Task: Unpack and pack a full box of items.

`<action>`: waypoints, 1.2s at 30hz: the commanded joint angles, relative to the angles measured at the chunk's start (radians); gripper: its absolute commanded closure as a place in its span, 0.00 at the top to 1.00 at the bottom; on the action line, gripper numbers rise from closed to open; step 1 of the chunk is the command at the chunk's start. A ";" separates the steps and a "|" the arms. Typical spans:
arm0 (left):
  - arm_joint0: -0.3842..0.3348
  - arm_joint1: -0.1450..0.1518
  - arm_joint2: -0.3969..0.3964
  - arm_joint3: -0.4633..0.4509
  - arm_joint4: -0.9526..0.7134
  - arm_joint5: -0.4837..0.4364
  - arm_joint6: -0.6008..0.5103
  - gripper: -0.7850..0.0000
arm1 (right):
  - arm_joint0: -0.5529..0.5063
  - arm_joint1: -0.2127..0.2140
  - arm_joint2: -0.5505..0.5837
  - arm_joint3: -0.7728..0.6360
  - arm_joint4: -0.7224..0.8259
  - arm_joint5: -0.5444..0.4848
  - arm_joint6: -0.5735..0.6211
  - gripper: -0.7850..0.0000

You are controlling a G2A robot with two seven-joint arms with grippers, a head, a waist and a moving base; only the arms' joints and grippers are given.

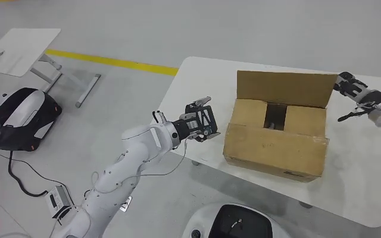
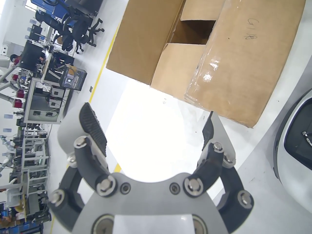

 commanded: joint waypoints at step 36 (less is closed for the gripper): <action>0.025 0.009 -0.042 0.000 -0.058 -0.008 -0.006 1.00 | -0.406 0.057 0.077 -0.699 -0.107 0.141 -0.001 0.00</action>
